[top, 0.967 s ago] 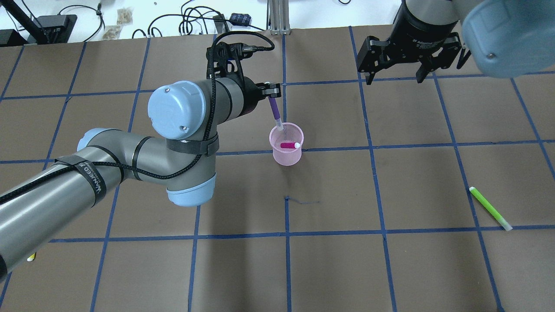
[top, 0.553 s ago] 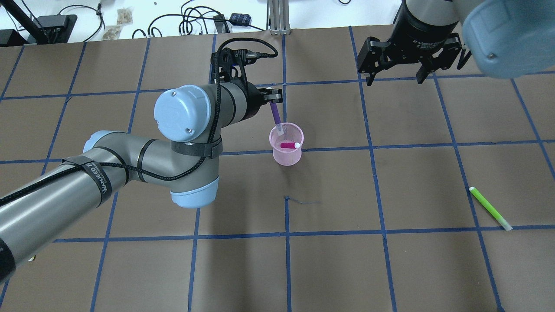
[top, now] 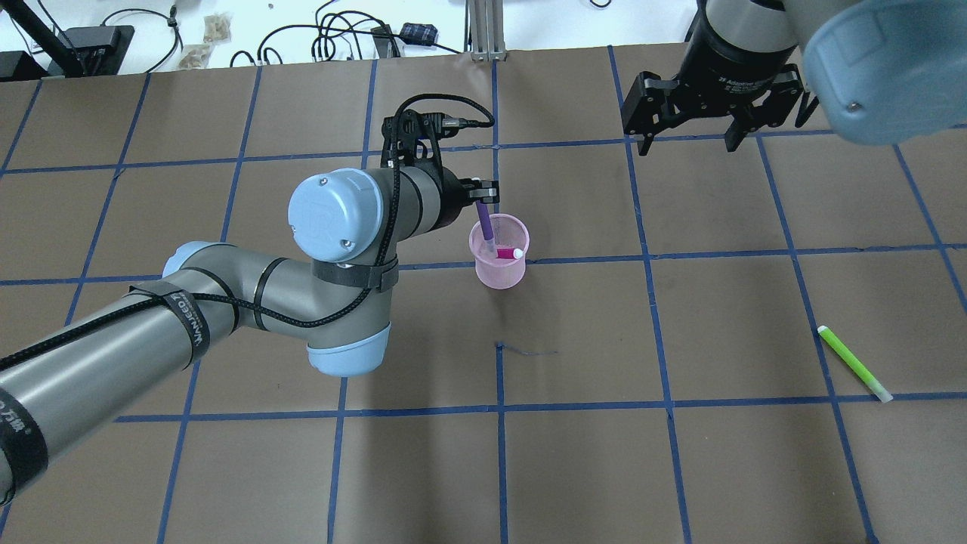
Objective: Insert purple and pink pens into pink cup
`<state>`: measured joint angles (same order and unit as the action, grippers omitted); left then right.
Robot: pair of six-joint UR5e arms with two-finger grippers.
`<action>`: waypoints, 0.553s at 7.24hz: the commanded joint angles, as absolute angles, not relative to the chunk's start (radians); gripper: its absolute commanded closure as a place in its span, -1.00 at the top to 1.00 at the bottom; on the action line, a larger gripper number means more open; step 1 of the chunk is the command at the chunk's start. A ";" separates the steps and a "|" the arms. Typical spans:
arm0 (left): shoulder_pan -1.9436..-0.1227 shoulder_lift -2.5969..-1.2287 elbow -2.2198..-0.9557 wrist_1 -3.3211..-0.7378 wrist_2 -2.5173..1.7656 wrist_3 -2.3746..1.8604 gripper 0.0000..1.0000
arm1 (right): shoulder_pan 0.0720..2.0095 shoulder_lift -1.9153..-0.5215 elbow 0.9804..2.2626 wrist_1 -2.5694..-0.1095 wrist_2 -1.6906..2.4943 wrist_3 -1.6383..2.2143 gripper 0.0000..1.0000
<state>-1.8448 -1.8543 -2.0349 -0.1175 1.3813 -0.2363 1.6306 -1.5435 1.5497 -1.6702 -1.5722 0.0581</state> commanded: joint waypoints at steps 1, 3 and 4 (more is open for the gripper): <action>-1.845 -1.870 -2.033 -0.120 1.382 -0.235 0.99 | 1.631 -1.545 1.552 -1.672 -1.572 0.055 1.00; -1.835 -1.862 -2.013 -0.132 1.385 -0.235 1.00 | 1.631 -1.545 1.552 -1.675 -1.572 0.046 1.00; -1.809 -1.833 -1.984 -0.222 1.378 -0.233 1.00 | 1.631 -1.545 1.552 -1.675 -1.574 0.040 1.00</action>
<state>-1.8323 -1.8587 -2.0117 -0.1485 1.3825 -0.2341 1.6306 -1.5447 1.5523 -1.6741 -1.5726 0.0479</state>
